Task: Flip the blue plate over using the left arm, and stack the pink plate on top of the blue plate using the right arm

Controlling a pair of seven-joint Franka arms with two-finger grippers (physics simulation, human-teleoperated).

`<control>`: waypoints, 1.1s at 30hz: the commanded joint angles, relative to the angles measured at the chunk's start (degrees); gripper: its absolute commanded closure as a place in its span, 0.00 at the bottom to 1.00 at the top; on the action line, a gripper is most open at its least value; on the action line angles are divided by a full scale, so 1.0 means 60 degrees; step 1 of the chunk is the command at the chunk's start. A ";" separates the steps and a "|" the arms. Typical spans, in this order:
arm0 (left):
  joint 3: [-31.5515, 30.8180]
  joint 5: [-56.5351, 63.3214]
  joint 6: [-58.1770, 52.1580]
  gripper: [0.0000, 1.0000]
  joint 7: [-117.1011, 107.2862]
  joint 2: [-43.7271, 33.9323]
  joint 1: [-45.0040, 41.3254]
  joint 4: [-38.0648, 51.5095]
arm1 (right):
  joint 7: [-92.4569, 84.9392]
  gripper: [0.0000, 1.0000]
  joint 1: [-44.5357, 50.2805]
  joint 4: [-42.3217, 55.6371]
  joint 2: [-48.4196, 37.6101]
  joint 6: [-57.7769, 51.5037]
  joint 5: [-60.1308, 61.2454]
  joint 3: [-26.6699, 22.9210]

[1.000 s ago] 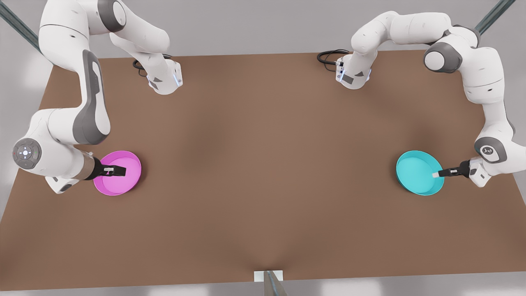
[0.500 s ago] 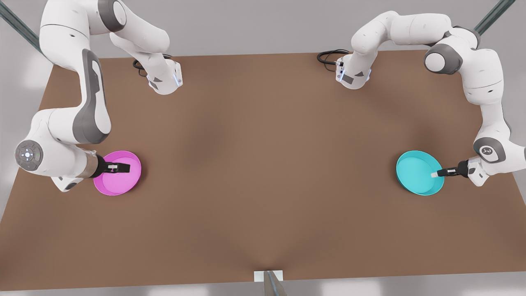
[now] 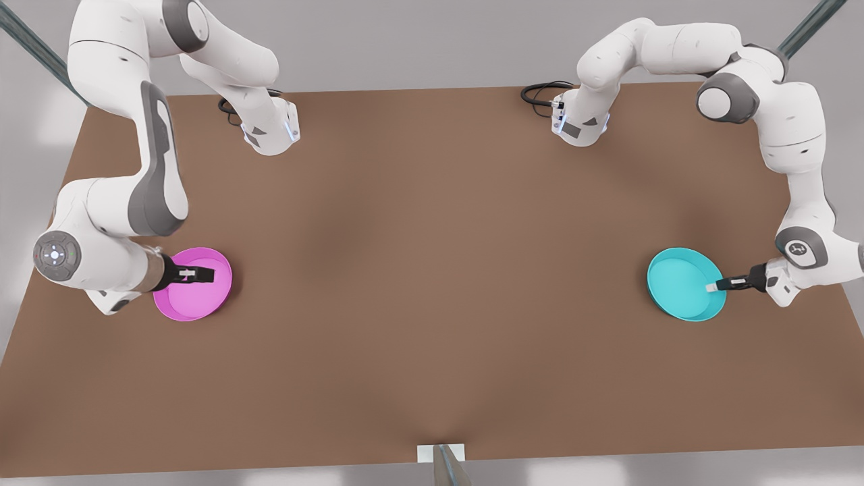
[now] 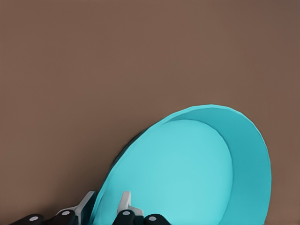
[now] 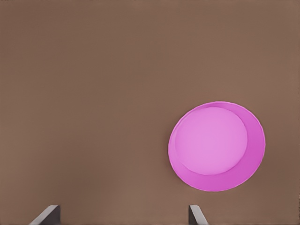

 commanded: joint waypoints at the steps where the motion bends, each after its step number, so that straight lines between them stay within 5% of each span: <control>1: -0.0001 -0.0003 0.0000 0.58 0.0000 -0.0001 0.0001 0.0000 | 0.0000 0.00 0.0036 0.0000 0.0012 -0.0005 0.0015 -0.0009; 10: -0.0002 -0.0003 -0.0015 0.70 -0.0015 -0.0015 0.0001 0.0000 | 0.0000 0.00 0.0051 0.0000 -0.0003 -0.0020 0.0000 -0.0023; 33: -0.0016 -0.0003 -0.0117 0.76 -0.0015 -0.0015 0.0001 0.0000 | 0.0000 0.00 0.0036 0.0015 -0.0003 -0.0019 -0.0015 -0.0023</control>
